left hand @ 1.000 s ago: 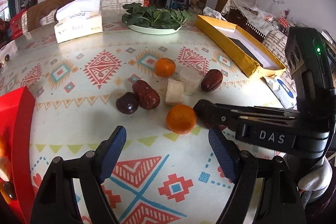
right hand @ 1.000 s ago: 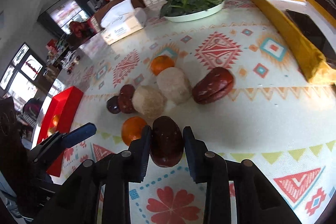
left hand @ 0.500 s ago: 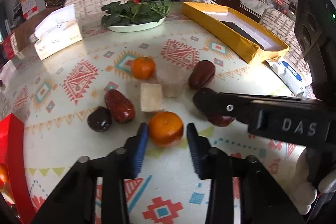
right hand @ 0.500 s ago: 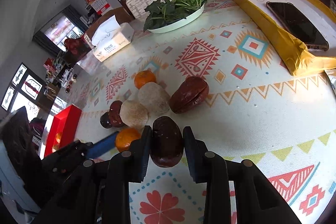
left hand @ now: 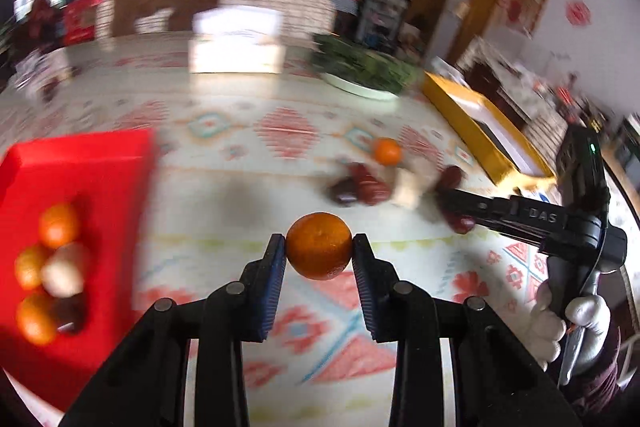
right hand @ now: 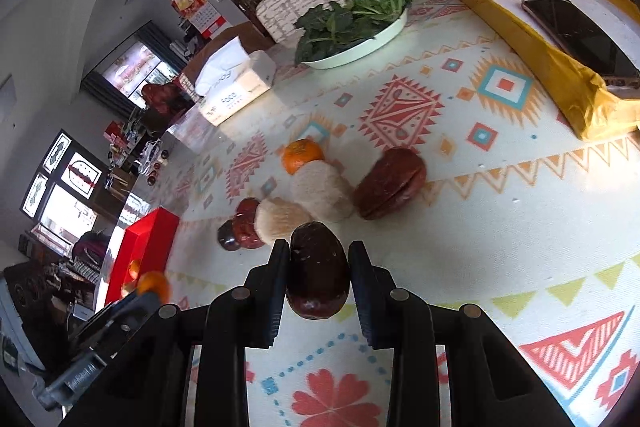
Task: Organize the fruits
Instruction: 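Carry the date and orange into the red tray and open both tools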
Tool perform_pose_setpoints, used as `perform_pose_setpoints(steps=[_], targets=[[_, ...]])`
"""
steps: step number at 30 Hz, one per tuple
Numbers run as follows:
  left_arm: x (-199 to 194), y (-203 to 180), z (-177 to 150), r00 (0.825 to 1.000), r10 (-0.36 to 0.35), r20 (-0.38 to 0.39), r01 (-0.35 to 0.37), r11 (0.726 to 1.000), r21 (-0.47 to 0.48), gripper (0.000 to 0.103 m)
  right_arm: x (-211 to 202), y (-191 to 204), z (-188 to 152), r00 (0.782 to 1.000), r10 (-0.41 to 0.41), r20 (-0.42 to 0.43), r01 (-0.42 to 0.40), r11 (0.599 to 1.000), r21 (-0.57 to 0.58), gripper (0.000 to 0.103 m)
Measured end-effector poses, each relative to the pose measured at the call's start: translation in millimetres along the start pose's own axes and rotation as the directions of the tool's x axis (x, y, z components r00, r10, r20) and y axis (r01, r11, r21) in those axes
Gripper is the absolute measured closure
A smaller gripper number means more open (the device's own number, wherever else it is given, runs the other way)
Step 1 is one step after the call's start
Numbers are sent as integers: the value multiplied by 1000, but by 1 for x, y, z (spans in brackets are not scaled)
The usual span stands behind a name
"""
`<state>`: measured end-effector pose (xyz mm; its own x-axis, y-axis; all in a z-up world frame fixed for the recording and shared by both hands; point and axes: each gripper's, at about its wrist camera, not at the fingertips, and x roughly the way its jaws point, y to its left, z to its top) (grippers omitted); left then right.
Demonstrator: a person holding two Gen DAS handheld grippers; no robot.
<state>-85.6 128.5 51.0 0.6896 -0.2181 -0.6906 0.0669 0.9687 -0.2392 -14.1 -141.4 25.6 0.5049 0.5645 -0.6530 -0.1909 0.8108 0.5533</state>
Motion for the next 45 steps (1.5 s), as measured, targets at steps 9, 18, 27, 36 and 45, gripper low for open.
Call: perform_pose_setpoints(steps=[9,18,27,36,45], targets=[[-74,114,-19,977,194,86,-170,959,-226,70,6,70,-12,993,102,-57,-105,992,-68,69],[-84,176,-31,964,256,66,-219,914,-341,70,56,185,-33,964,174,-201,-218,949,-227,69],[-61,212,-12,965,264,4,-245,902,-356,70,117,261,-77,924,158,-348,-282,898,-339,69],[-66,223,-11,970,241,37,-205,890,-407,46,143,283,-106,905,110,-411,-292,863,-413,68],[-94,224,-15,963,252,91,-181,862,-474,36,134,287,-111,927,81,-365,-260,840,-476,64]])
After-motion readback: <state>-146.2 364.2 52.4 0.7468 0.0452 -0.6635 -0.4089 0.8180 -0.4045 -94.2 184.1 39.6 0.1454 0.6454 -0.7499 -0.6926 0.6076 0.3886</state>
